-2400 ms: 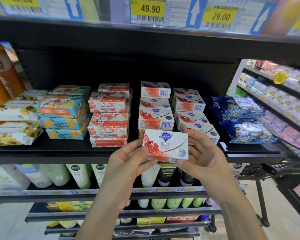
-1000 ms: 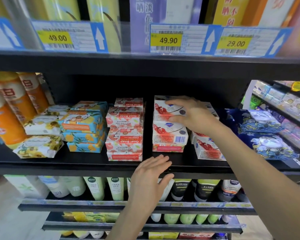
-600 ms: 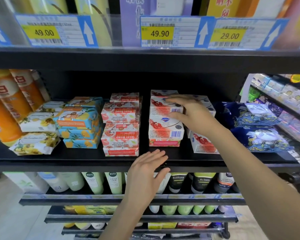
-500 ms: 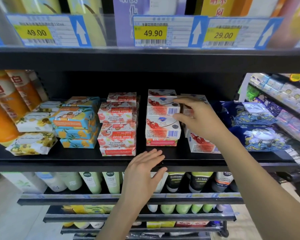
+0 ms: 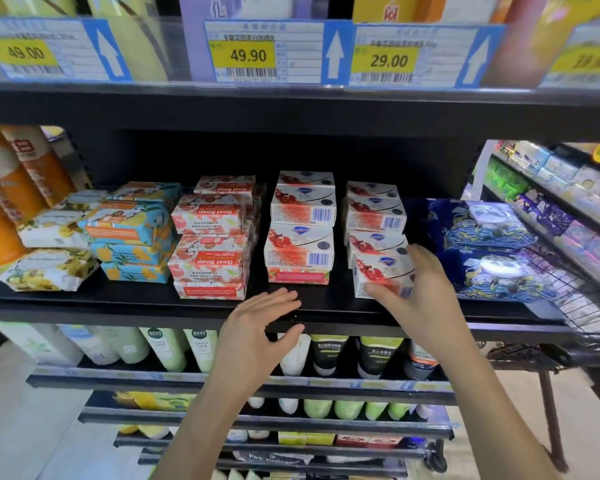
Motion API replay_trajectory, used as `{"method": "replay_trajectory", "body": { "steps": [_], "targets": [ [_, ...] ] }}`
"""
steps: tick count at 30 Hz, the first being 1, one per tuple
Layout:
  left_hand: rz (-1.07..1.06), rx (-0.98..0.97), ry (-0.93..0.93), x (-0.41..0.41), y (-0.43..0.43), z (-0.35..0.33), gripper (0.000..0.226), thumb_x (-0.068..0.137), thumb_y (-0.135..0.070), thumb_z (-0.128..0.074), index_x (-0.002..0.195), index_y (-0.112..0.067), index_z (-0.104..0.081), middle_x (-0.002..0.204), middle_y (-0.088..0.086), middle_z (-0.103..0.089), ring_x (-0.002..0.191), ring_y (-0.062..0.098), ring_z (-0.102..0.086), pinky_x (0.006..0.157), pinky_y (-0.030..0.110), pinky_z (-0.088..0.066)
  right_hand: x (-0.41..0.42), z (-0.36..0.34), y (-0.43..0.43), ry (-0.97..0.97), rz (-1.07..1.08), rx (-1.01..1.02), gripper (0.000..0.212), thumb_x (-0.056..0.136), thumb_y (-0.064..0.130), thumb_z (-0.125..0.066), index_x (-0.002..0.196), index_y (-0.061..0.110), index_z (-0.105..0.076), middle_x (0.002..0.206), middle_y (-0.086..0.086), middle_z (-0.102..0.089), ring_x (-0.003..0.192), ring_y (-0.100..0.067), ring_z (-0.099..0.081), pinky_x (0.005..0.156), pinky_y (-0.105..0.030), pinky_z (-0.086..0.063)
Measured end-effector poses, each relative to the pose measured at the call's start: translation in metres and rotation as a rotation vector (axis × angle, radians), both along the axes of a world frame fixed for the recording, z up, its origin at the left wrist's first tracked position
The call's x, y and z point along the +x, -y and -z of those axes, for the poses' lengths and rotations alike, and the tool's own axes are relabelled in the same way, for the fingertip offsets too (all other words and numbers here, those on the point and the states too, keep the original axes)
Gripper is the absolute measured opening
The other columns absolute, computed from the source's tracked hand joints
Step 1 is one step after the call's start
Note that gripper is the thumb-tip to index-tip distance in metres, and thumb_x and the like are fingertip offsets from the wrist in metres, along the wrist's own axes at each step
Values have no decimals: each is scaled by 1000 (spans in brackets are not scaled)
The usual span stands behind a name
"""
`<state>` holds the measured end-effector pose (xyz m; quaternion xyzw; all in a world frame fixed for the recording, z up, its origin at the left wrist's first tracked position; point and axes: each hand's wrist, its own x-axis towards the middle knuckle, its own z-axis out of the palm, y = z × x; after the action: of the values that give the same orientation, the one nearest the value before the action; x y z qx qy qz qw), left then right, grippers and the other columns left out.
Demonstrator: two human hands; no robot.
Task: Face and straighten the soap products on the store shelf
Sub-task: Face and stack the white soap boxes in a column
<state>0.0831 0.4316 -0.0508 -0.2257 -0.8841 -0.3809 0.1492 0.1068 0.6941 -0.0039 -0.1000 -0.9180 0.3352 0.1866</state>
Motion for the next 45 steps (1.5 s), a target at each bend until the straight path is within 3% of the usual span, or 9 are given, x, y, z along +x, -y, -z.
{"method": "replay_trajectory", "body": {
  "steps": [8,14,19,23,27,30,34,40,45],
  "targets": [
    [-23,43,70,7,-4,-11,37,86,-21,-82,120,-29,-74,120,-44,-48,116,-41,-27,102,-8,-15,5,12,-4,-74,10,-161,65,79,24,-87,137,21,-57,129,-1,-59,104,-12,-61,88,-28,-45],
    [-61,44,122,13,-8,-16,36,87,-21,-81,121,-31,-74,121,-43,-50,116,-40,-30,102,-7,-17,20,19,5,-209,36,-271,80,74,25,-92,144,27,-53,137,4,-61,123,-18,-61,102,-47,-52],
    [-87,201,351,28,-16,-35,41,91,-40,-73,131,-43,-64,131,-35,-57,126,-19,-44,110,19,-35,33,21,13,-293,-33,-400,80,72,26,-93,141,32,-54,138,14,-60,124,-10,-60,102,-46,-53],
    [-16,528,499,51,-35,-52,43,92,-41,-68,133,-32,-63,119,-20,-73,113,-8,-64,93,13,-50,47,14,25,-390,-166,-432,77,73,19,-92,134,45,-54,139,25,-56,128,-3,-56,107,-38,-50],
    [98,791,649,67,-54,-56,44,91,-37,-63,129,-15,-68,115,1,-77,110,16,-72,96,30,-57,56,17,33,-420,-309,-483,79,75,22,-88,145,31,-52,148,16,-53,139,-13,-50,110,-48,-47],
    [78,946,663,71,-55,-55,45,88,-32,-66,126,-8,-69,114,7,-77,110,23,-73,96,35,-58,60,16,35,-366,-379,-493,81,79,23,-85,150,31,-46,153,17,-48,142,-8,-46,113,-40,-46],
    [74,995,643,70,-50,-55,43,90,-30,-65,126,-6,-68,116,9,-76,111,25,-72,101,40,-56,62,9,35,-267,-437,-691,79,80,29,-80,150,27,-45,147,13,-56,133,-6,-55,105,-32,-52],
    [113,951,610,74,-54,-57,41,94,-24,-64,131,-8,-65,118,9,-76,113,24,-71,103,39,-55,62,1,36,-183,-336,-955,33,92,21,-70,125,17,-68,107,4,-79,101,-14,-74,81,-23,-59],
    [121,966,620,79,-55,-54,37,97,-19,-61,132,-8,-64,119,9,-75,115,24,-70,105,41,-53,63,5,35,-176,-329,-1025,41,84,24,-74,123,15,-69,109,0,-78,104,-18,-74,90,-32,-59]
  ]
}}
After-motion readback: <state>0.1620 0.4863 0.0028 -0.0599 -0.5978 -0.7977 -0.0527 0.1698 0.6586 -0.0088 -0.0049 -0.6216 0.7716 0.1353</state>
